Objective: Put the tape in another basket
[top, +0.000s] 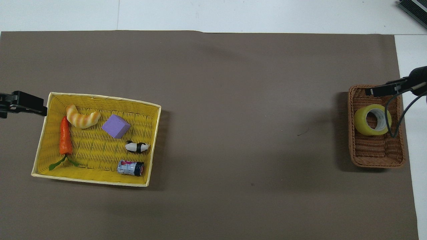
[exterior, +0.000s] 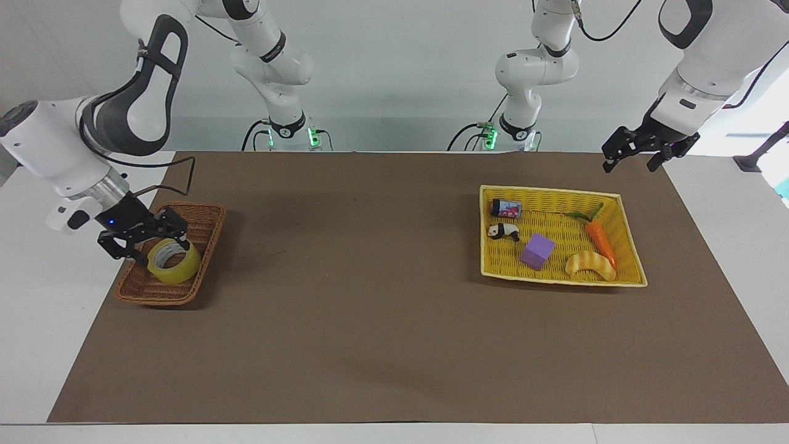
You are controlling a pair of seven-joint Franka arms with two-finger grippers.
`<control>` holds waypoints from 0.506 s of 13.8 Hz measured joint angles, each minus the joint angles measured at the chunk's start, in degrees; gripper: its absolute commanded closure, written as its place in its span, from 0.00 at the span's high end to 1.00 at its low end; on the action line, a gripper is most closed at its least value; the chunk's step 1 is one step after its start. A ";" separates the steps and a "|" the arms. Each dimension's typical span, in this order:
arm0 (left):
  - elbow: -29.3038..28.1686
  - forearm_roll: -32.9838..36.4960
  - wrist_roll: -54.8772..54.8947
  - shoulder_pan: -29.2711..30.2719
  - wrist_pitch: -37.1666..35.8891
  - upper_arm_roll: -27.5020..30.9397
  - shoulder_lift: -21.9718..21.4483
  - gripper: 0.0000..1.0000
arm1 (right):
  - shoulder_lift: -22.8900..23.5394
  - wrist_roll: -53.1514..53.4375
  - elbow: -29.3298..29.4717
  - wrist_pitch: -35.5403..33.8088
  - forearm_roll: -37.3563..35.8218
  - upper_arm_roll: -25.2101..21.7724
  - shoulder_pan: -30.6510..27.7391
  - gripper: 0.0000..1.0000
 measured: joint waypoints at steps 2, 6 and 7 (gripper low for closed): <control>0.00 0.00 0.00 0.00 0.00 0.01 0.00 1.00 | -2.08 8.08 0.01 -0.03 -4.25 0.10 3.21 1.00; 0.00 0.00 -0.01 0.00 0.00 0.01 0.00 1.00 | -6.00 25.57 -0.10 -2.92 -10.57 0.24 10.68 1.00; 0.00 0.00 -0.01 0.00 0.00 0.01 0.00 1.00 | -6.95 29.41 -0.11 -4.11 -11.17 0.25 12.27 1.00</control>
